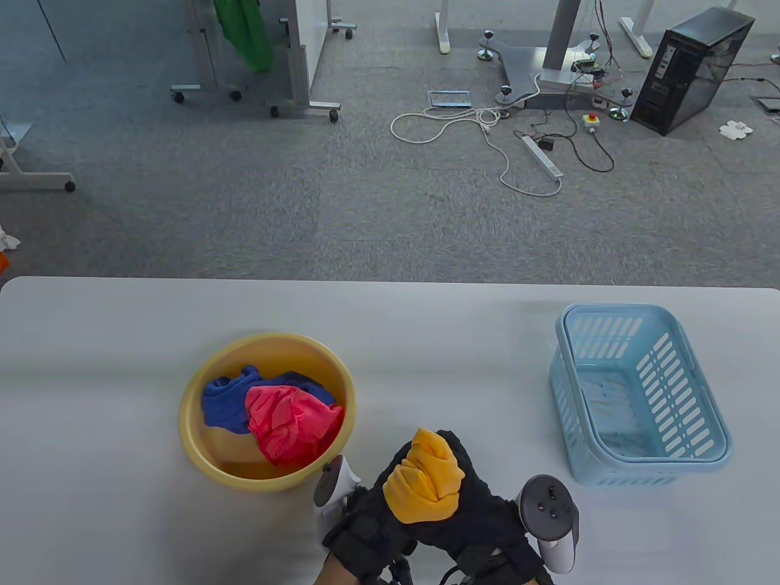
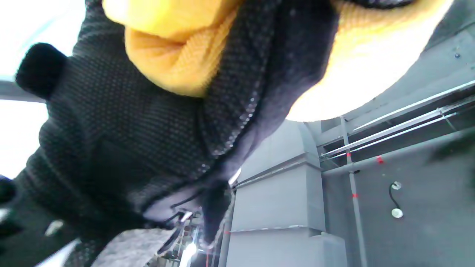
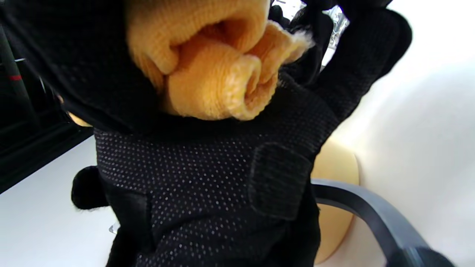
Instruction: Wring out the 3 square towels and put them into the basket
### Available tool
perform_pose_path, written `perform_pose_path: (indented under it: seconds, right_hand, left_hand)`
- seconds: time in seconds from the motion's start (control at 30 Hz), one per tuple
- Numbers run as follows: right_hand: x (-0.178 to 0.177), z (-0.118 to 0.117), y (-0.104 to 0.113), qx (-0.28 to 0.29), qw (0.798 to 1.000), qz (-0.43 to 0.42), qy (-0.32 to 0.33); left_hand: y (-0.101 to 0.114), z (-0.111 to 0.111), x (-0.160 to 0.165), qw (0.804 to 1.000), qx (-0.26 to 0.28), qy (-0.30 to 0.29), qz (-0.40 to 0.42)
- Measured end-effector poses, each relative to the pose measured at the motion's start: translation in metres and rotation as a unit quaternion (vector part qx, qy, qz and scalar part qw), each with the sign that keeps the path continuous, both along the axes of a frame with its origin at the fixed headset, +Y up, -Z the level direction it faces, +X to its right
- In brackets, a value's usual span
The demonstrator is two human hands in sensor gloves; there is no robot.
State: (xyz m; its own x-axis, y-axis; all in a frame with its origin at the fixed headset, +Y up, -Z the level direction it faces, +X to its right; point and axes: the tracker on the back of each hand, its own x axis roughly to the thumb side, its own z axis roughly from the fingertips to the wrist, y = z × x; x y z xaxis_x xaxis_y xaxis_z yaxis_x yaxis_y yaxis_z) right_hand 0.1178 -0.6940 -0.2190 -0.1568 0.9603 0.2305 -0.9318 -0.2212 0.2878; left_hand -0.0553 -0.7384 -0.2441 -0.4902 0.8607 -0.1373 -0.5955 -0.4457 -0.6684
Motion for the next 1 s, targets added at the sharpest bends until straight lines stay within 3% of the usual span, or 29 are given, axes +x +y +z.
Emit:
perform_pose_path:
  seconds: [0.1,0.17,0.3,0.7,0.83,0.93,1.0]
  right_hand:
    - [0.002,0.001,0.000,0.003,1.000,-0.008,-0.022]
    - [0.002,0.002,0.001,0.022,0.998,-0.017,-0.062]
    - [0.009,0.001,0.003,0.008,0.998,-0.030,-0.048]
    - [0.031,-0.003,0.009,-0.004,0.998,-0.011,-0.065]
    - [0.033,-0.002,0.011,-0.010,0.997,-0.008,-0.072]
    - [0.042,-0.002,0.015,0.003,0.995,0.008,-0.096]
    - [0.056,-0.003,0.015,-0.012,0.991,-0.034,-0.132]
  left_hand:
    - [-0.001,0.000,-0.001,0.999,0.015,0.027,-0.018]
    - [0.000,-0.001,-0.005,0.994,0.042,0.083,-0.049]
    - [0.010,0.001,-0.010,0.981,0.070,0.141,-0.110]
    - [0.015,0.002,-0.010,0.970,0.077,0.141,-0.181]
    - [0.014,0.000,-0.012,0.973,0.052,0.126,-0.188]
    - [0.020,-0.002,-0.020,0.949,0.090,0.161,-0.255]
    - [0.021,-0.003,-0.028,0.947,0.091,0.160,-0.265]
